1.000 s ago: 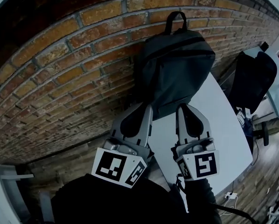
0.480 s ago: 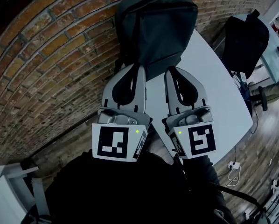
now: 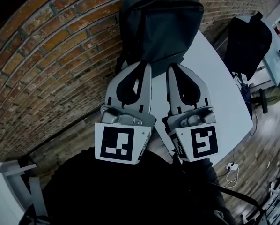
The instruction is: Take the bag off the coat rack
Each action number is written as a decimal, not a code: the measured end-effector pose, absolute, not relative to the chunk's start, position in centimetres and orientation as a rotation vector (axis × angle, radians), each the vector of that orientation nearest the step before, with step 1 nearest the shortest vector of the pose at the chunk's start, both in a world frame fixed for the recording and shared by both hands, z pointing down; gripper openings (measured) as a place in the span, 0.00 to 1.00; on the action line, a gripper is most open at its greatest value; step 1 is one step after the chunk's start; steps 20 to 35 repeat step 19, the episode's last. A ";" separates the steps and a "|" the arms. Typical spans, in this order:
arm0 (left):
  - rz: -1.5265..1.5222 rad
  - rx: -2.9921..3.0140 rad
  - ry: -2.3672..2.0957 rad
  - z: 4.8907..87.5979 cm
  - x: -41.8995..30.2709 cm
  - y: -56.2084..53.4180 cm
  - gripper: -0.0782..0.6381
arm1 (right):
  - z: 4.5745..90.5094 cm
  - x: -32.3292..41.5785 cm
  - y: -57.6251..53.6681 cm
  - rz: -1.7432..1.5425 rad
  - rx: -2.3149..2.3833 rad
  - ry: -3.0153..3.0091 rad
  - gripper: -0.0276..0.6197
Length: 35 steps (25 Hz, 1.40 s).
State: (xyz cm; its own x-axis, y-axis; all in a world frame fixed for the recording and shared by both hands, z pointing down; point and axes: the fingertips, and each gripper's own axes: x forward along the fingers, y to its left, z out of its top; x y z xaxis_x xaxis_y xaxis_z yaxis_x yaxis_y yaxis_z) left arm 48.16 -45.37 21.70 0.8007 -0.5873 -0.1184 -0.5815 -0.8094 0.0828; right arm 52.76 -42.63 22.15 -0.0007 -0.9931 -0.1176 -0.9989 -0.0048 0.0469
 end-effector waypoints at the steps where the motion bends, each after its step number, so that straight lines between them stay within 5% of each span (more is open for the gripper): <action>1: -0.215 2.942 -0.954 21.7 48.2 -45.4 0.12 | 22.1 52.8 -42.7 0.182 -2.184 2.180 0.05; 35: -0.215 2.950 -0.947 21.4 47.7 -45.2 0.12 | 21.8 52.2 -42.8 0.192 -2.169 2.194 0.05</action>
